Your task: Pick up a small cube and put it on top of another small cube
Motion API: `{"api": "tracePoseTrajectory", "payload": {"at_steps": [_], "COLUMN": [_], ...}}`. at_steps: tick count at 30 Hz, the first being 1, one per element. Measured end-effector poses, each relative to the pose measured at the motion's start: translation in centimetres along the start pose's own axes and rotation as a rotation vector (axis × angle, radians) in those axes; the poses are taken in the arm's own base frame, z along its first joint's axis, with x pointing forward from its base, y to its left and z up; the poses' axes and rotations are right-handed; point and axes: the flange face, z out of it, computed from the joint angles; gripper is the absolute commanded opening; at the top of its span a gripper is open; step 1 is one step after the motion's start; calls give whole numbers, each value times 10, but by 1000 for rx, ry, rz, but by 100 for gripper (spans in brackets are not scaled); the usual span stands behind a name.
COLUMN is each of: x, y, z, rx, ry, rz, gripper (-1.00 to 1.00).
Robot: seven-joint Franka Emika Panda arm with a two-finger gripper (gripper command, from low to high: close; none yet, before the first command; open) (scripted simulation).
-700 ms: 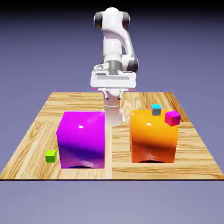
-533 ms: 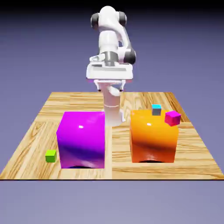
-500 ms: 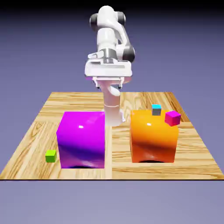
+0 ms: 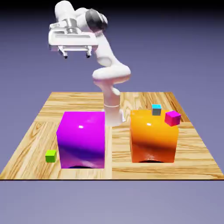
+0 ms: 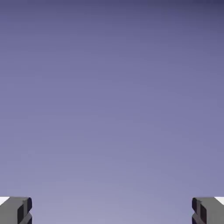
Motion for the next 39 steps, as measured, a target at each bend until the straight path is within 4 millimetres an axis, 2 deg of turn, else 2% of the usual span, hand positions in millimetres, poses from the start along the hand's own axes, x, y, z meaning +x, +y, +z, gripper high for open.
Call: {"api": "tracePoseTrajectory", "payload": {"at_steps": [5, 9, 14, 19, 24, 29, 34, 39], "x": [21, 29, 26, 9, -22, -66, -120, -179], "y": [62, 118, 192, 266, 335, 396, 446, 486], "z": [-15, -15, 1, 32, 74, 121, 166, 205], "rx": [95, 175, 278, 386, 497, 611, 728, 845], "ry": [-37, -71, -117, -167, -222, -281, -343, -409], "rz": [-57, -100, -152, -201, -248, -292, -333, -370], "gripper": [0, 0, 0, 0, 0, 0, 0, 0]}}
